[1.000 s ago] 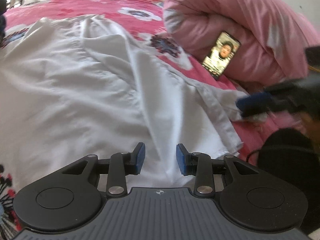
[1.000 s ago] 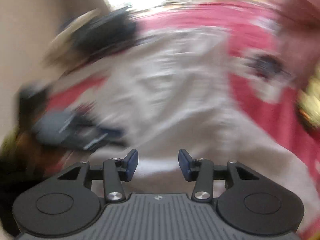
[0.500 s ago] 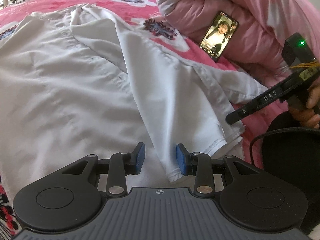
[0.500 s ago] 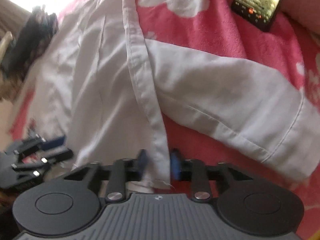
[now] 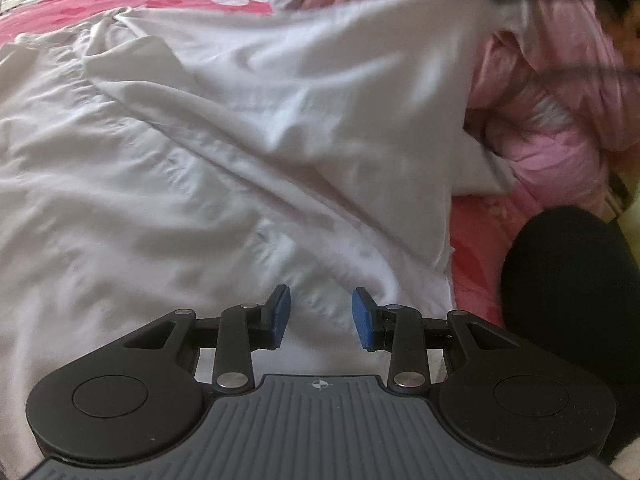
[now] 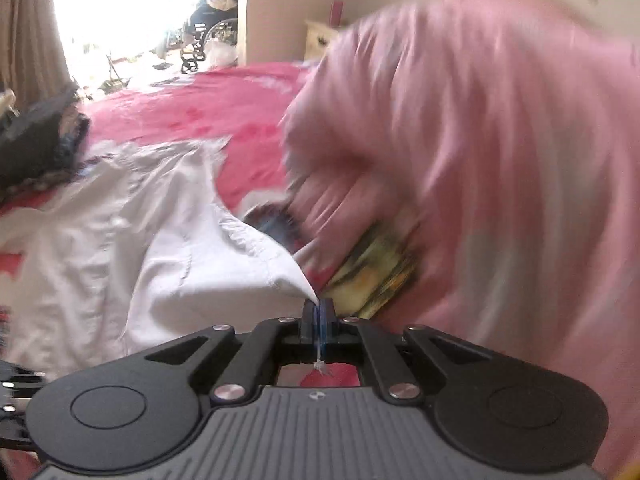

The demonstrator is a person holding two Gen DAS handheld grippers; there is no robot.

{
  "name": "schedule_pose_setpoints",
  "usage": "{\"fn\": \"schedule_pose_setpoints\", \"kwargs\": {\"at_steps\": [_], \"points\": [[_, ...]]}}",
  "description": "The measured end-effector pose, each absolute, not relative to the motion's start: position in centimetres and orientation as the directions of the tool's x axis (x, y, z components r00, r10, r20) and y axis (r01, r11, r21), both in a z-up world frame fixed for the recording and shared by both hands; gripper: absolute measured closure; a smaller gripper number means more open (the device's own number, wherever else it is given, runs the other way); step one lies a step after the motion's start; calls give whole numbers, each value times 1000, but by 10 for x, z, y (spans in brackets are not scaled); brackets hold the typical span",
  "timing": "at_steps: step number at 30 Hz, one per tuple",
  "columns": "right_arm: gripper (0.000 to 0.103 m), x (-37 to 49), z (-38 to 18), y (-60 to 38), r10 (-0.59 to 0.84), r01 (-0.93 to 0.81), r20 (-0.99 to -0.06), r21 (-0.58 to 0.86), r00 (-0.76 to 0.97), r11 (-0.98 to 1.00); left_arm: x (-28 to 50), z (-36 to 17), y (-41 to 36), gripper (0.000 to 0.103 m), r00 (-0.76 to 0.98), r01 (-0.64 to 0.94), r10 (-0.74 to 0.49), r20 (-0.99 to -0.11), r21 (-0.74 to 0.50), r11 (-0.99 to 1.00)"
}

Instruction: Fold clothes

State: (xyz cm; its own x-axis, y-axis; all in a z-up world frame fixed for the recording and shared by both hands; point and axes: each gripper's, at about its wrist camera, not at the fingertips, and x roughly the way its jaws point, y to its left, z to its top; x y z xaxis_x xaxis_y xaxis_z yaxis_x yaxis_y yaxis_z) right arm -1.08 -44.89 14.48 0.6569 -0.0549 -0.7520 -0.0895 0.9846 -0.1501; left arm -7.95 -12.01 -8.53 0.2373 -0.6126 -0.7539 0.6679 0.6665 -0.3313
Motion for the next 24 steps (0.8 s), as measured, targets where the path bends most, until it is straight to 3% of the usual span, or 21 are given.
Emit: {"fn": "schedule_pose_setpoints", "kwargs": {"at_steps": [7,18,24], "points": [[101,8,157,-423,-123,-158,-732,-302,670,940,-78,-91,-127,67,219,672,-625,-749,-348,654],[102,-34,107,-294,197,-622,-884,-125,423,773,-67,-74,-80,67,297,559,-634,-714,-408,722],[101,-70,50,-231,269,-755,-939,15,214,656,-63,-60,-46,67,343,476,-643,-685,-463,748]]}}
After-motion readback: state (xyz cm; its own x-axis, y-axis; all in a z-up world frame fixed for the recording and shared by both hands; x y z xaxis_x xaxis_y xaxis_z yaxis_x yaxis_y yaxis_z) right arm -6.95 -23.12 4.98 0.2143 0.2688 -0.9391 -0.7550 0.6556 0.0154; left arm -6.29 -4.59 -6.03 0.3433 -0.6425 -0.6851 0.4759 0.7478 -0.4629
